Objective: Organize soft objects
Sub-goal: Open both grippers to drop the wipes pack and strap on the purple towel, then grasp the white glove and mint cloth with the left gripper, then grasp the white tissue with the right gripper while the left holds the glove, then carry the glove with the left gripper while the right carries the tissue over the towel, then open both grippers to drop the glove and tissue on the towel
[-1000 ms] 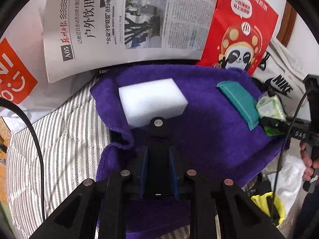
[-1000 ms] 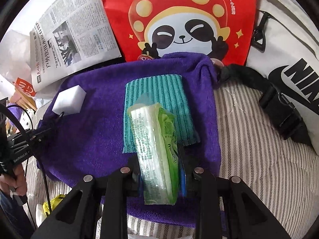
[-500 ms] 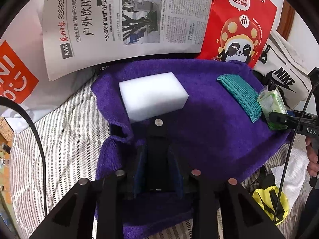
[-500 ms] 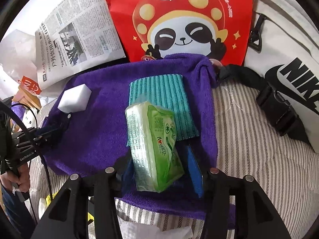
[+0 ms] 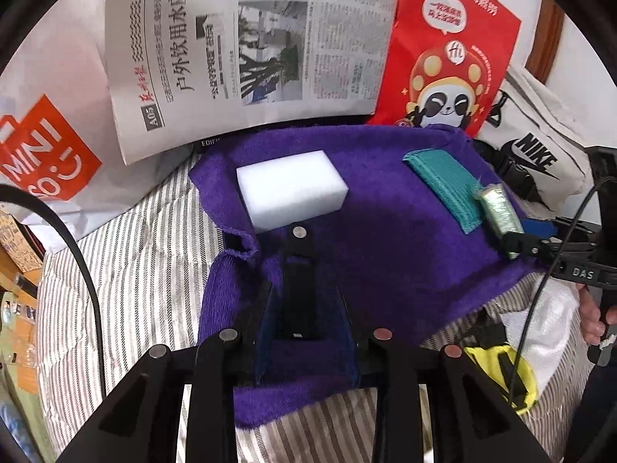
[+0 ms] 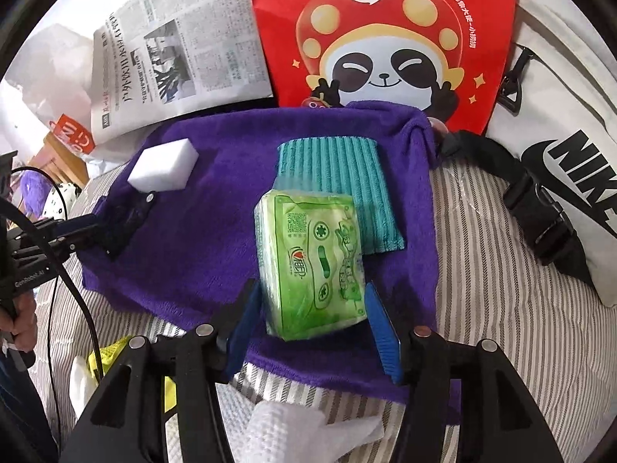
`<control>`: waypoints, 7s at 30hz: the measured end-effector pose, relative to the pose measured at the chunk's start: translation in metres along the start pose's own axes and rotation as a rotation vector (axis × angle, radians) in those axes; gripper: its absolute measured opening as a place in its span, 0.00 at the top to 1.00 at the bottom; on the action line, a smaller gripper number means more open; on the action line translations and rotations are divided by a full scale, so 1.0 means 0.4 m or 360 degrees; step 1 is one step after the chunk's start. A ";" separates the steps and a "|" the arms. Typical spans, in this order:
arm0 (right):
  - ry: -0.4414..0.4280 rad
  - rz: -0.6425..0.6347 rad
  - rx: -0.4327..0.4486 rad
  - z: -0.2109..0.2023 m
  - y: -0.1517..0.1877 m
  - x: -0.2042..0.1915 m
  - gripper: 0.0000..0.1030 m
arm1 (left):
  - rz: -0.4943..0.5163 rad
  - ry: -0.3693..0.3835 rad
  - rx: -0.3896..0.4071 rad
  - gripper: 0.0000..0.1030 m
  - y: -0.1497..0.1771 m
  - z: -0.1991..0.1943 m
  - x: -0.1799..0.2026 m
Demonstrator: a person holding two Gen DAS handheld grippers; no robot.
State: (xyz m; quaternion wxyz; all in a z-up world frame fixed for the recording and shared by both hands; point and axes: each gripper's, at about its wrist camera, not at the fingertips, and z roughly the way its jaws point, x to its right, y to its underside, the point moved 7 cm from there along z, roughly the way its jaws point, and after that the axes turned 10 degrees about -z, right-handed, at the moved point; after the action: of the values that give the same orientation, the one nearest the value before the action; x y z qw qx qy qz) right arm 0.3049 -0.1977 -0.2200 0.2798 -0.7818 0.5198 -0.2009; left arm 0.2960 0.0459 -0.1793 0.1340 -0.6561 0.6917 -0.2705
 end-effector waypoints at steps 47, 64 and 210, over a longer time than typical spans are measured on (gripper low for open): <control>0.0024 0.0302 0.0083 -0.315 0.349 -0.088 0.46 | 0.0193 0.0061 0.0054 0.83 0.381 -0.201 0.120; -0.0090 0.0382 -0.0023 -0.177 0.249 -0.121 0.46 | -0.0052 -0.0055 0.0033 0.82 0.411 -0.163 -0.036; -0.0058 -0.0250 0.0028 -0.006 -0.151 -0.120 0.27 | 0.0030 0.0062 0.0032 0.38 -0.009 0.094 0.059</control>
State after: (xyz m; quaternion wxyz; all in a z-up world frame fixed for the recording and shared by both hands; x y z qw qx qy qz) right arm 0.3277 -0.1356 -0.1801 0.2795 -0.8212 0.4500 -0.2123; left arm 0.3170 0.0152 -0.2042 0.1295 -0.6427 0.6976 -0.2890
